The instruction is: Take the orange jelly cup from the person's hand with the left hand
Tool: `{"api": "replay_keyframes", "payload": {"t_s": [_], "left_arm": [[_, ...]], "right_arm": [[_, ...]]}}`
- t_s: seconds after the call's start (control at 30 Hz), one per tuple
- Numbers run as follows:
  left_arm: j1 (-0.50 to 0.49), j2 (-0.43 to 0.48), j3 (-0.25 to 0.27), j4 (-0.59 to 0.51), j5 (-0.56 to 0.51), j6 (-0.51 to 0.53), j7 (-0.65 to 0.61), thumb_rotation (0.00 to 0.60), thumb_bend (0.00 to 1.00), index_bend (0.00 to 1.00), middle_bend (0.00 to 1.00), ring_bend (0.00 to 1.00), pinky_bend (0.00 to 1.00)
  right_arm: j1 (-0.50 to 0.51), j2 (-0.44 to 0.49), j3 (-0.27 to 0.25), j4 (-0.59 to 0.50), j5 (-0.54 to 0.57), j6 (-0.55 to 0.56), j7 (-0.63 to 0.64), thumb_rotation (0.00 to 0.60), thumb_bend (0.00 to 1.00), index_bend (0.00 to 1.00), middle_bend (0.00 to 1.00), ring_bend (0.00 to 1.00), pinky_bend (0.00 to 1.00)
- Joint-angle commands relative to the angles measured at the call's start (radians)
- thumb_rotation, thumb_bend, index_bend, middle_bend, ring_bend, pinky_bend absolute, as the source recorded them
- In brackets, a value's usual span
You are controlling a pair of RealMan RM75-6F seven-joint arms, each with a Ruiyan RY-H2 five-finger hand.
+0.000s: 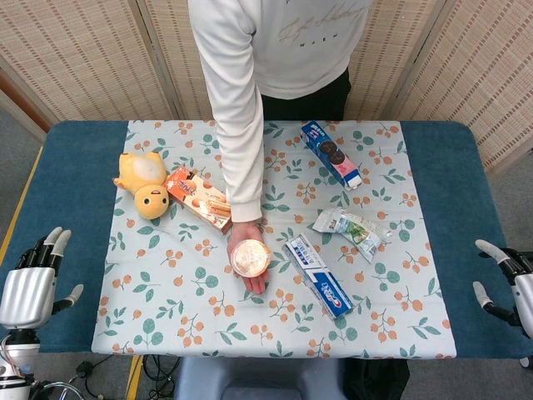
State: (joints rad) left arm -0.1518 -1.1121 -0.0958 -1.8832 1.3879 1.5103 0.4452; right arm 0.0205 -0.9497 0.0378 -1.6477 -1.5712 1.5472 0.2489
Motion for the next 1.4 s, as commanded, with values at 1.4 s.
{"api": "replay_keyframes", "payload": {"t_s": [1.4], "left_arm": [[-0.594,-0.1,-0.066,0.125,0.184,-0.713,-0.165,0.6,0.2,0.0,0.0,0.0,0.05]], "right_arm": [[-0.007,0.04,0.004,-0.054,-0.011,0.021,-0.04,0.6,0.39,0.18,0.31,0.21,0.41]]}}
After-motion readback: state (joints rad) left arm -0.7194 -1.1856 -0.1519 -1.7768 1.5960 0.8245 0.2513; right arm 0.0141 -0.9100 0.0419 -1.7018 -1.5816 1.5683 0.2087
